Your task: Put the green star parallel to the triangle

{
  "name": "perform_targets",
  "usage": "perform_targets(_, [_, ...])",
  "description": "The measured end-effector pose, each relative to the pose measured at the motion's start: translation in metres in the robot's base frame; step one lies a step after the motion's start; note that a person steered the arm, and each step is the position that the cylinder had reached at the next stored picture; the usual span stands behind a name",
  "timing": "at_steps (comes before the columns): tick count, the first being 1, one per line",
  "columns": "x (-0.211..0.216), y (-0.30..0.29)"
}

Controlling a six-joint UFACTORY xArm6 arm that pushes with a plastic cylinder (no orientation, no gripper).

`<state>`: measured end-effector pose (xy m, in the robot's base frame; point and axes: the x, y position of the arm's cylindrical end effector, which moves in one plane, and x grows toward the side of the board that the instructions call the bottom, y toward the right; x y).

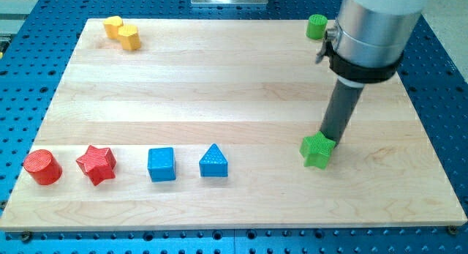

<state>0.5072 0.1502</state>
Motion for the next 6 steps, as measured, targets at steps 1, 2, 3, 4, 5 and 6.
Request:
perform_targets(1, [0.017, -0.018])
perform_targets(2, [0.022, -0.075])
perform_targets(3, [0.022, 0.003])
perform_targets(4, [0.064, 0.002])
perform_targets(5, [0.095, -0.076])
perform_targets(6, [0.080, -0.094])
